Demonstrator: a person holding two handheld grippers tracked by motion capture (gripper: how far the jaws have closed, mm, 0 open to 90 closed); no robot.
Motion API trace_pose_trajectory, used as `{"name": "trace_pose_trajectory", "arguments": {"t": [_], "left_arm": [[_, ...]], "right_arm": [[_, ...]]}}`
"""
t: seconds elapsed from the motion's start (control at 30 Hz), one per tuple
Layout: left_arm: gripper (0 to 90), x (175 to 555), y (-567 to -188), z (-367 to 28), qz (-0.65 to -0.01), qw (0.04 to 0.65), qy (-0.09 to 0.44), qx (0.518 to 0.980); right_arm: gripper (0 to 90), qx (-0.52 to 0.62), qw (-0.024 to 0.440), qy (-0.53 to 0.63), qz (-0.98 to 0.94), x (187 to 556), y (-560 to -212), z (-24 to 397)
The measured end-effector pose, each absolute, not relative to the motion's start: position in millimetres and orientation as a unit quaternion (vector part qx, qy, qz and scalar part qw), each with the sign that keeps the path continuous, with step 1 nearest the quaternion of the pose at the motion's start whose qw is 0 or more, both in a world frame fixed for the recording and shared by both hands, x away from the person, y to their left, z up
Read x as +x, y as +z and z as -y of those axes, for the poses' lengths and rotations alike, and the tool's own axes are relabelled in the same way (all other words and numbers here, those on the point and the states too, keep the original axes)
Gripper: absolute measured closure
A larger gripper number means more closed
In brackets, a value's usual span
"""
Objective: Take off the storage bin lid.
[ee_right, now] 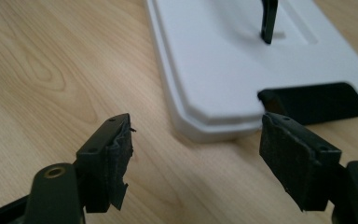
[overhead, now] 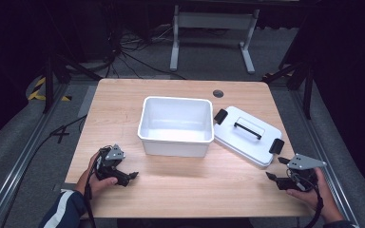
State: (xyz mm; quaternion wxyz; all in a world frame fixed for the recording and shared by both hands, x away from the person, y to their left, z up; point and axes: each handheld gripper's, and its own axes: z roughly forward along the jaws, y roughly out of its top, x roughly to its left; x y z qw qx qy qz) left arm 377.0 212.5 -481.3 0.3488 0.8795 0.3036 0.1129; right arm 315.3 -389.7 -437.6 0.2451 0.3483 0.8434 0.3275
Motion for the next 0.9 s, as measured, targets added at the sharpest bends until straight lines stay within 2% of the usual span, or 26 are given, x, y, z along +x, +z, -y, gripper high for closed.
{"name": "trace_pose_trajectory", "arguments": {"t": [0.23,0.43,0.9], "left_arm": [[0.3,376.6,-481.6,-212.3,-0.305,0.350,0.115,0.878],[0.2,376.7,-481.5,-212.3,-0.305,0.349,0.114,0.879],[0.2,376.8,-481.5,-212.4,-0.305,0.349,0.114,0.879]], "right_arm": [[25.2,0.379,0.215,0.340,-0.833,313.3,-463.3,400.3],[21.0,0.399,0.194,0.359,-0.821,316.9,-467.7,405.2],[19.4,0.407,0.198,0.355,-0.818,315.8,-467.9,404.6]]}}
